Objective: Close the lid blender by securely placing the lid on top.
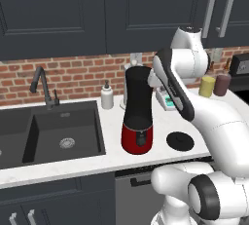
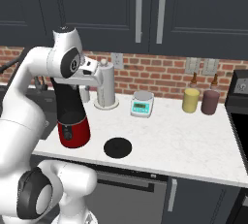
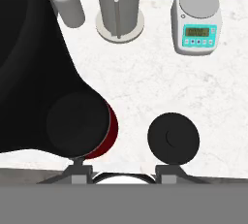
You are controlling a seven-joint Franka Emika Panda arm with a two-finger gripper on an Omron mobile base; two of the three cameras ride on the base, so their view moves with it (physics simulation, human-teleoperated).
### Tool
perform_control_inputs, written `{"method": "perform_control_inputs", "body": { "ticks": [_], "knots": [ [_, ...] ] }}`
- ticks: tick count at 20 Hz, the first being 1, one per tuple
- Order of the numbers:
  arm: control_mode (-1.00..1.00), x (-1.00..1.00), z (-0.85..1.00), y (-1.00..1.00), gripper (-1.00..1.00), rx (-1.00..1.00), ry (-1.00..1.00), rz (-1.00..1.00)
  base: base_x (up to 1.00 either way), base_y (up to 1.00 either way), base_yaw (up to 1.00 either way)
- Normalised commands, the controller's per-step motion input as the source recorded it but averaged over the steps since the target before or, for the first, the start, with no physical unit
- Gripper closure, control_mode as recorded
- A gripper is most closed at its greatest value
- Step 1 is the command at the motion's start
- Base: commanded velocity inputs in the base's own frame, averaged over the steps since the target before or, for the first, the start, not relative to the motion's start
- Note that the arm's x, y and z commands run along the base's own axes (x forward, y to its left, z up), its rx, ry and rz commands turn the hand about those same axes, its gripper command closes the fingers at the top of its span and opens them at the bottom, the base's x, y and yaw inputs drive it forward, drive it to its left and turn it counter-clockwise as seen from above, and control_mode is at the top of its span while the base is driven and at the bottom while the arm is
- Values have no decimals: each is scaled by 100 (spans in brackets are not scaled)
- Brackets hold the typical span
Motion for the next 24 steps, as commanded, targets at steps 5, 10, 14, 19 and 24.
{"method": "perform_control_inputs", "body": {
  "ticks": [5, 10, 14, 19, 24],
  "knots": [
    [-100, -20, 0, -8, -100, 0, 0, 0, 0, 0, 0],
    [-100, -40, -8, -21, -100, 0, 0, 0, 0, 0, 0],
    [-100, -33, -24, -14, -100, 0, 0, 0, 0, 0, 0],
    [-100, -27, -39, -13, -100, 0, 0, -2, 0, 0, 0],
    [-100, -17, -37, -9, -100, 0, 0, -4, 0, 0, 0]
  ]
}}
